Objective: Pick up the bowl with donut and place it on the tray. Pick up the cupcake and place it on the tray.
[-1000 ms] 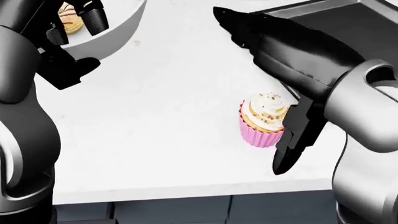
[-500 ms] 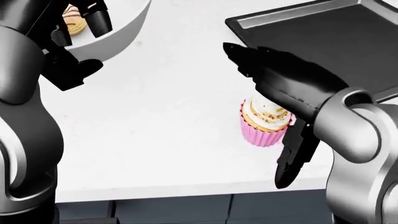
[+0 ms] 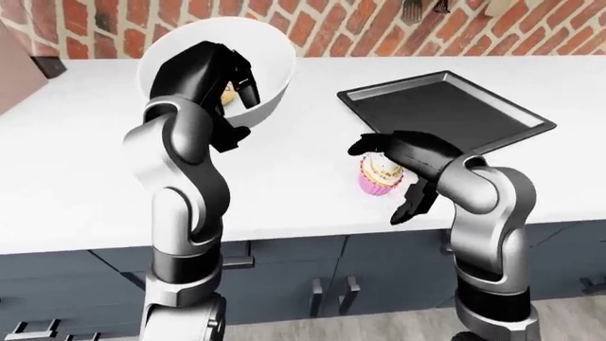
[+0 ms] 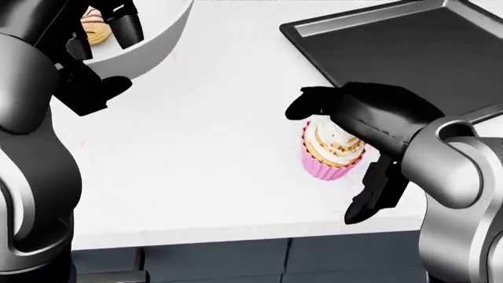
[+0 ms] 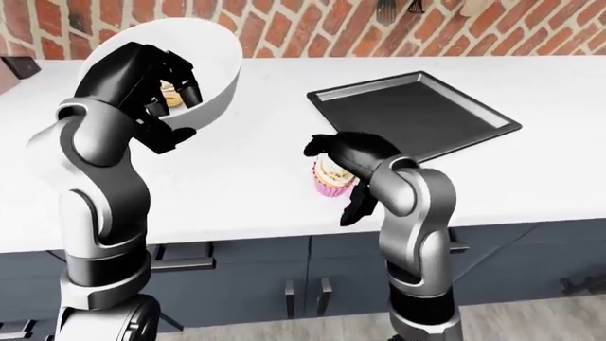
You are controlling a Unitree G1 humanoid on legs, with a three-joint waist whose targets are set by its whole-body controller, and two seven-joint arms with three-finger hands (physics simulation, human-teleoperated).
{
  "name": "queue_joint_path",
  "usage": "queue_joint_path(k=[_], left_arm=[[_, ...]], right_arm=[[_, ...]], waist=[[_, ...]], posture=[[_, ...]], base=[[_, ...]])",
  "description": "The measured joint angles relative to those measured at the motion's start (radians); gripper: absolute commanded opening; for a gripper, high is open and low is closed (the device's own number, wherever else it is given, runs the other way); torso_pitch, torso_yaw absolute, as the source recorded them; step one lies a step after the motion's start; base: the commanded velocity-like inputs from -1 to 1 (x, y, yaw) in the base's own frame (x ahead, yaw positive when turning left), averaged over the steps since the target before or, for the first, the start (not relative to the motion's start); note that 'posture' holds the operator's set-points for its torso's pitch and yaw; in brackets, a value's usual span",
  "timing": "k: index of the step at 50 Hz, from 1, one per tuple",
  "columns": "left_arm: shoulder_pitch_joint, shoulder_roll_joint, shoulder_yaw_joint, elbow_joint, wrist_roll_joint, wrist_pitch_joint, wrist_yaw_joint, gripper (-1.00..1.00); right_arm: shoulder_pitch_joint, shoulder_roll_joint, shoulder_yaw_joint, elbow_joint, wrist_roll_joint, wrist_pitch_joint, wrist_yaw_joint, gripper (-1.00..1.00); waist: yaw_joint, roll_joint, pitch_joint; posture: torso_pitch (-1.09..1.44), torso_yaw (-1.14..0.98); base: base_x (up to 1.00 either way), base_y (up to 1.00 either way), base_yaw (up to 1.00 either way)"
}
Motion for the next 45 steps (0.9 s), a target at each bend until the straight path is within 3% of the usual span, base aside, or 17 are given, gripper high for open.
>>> queue_joint_path(k=[13,17,18,20,21,30,33,36,45], left_arm=[[0.010,-0.002,0.000,-0.009,0.004,0.000,-0.002,-1.00],[0.010,-0.005,-0.003,-0.010,0.003,-0.003,-0.002,-1.00],[0.010,-0.005,-0.004,-0.010,0.003,-0.005,-0.002,-1.00],[0.010,-0.006,-0.005,-0.011,0.003,-0.006,-0.002,-1.00],[0.011,-0.006,-0.005,-0.012,0.003,-0.006,-0.002,-1.00],[0.018,-0.006,0.000,0.000,0.008,-0.008,0.009,-1.00],[0.019,-0.008,-0.002,-0.001,0.007,-0.010,0.010,-1.00],[0.023,-0.011,-0.010,0.008,0.005,-0.012,0.003,-1.00],[0.006,-0.006,0.000,-0.014,0.015,-0.012,-0.002,-1.00]], right_arm=[[0.002,0.002,-0.003,0.023,-0.011,-0.012,-0.020,0.00],[0.004,0.005,-0.004,0.032,-0.018,-0.018,-0.047,-0.35],[0.002,0.004,-0.004,0.037,-0.019,-0.020,-0.057,-0.60],[-0.005,0.004,-0.006,0.046,-0.022,-0.020,-0.068,-0.79],[-0.007,0.004,-0.006,0.044,-0.022,-0.018,-0.068,-0.98],[-0.050,-0.011,-0.008,0.034,0.000,0.024,-0.008,-1.00],[-0.147,-0.046,-0.030,-0.006,0.017,0.088,0.062,-1.00],[-0.233,-0.087,-0.063,-0.087,0.034,0.151,0.092,-1.00],[-0.304,-0.123,-0.052,-0.093,0.058,0.264,0.132,-1.00]], waist=[[0.000,-0.008,0.001],[0.002,-0.009,0.000],[0.004,-0.009,0.000],[0.006,-0.009,0.001],[0.008,-0.009,0.001],[0.011,-0.005,0.007],[0.012,0.002,0.016],[0.013,-0.001,0.008],[0.011,-0.001,0.008]], posture=[[0.00,0.00],[0.00,0.00],[0.00,0.00],[0.00,0.00],[0.00,0.00],[0.00,0.00],[0.00,0.00],[0.00,0.00],[0.00,0.00]], base=[[0.00,0.00,0.00],[0.00,0.00,0.00],[0.00,0.00,0.00],[0.00,0.00,0.00],[0.00,0.00,0.00],[0.00,0.00,0.00],[0.00,0.00,0.00],[0.00,0.00,0.00],[0.00,0.00,0.00]])
